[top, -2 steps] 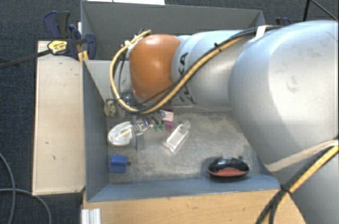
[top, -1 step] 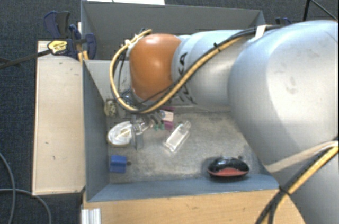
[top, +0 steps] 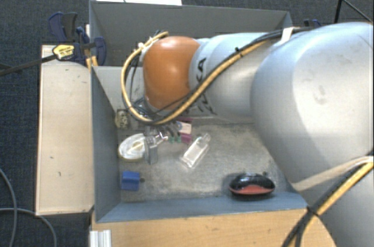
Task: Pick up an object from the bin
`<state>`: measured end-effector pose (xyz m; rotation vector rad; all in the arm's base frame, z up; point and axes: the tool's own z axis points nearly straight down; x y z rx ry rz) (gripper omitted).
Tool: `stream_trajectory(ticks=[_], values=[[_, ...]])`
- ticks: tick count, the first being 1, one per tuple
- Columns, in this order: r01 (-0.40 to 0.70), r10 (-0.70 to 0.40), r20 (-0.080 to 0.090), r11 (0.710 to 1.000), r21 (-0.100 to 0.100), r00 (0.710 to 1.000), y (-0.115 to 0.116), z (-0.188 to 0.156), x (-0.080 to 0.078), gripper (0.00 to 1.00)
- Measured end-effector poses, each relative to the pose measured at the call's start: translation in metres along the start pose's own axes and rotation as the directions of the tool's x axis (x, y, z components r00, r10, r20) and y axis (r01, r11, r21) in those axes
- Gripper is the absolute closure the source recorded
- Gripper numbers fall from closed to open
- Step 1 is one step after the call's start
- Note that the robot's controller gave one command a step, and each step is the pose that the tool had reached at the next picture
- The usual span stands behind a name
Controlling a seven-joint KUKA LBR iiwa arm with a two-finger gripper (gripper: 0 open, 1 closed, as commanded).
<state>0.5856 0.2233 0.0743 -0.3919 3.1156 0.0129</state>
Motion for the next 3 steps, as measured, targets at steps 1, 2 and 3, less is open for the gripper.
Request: stream_trajectory(ticks=[1,2,3], values=[[-0.004,0.004,-0.002,1.000,0.001,1.000,0.000,-0.001,0.000,1.00],[-0.005,0.005,0.006,1.000,0.006,1.000,0.000,-0.039,-0.002,1.00],[-0.009,0.009,0.010,1.000,0.006,1.000,0.001,-0.131,-0.005,1.00]])
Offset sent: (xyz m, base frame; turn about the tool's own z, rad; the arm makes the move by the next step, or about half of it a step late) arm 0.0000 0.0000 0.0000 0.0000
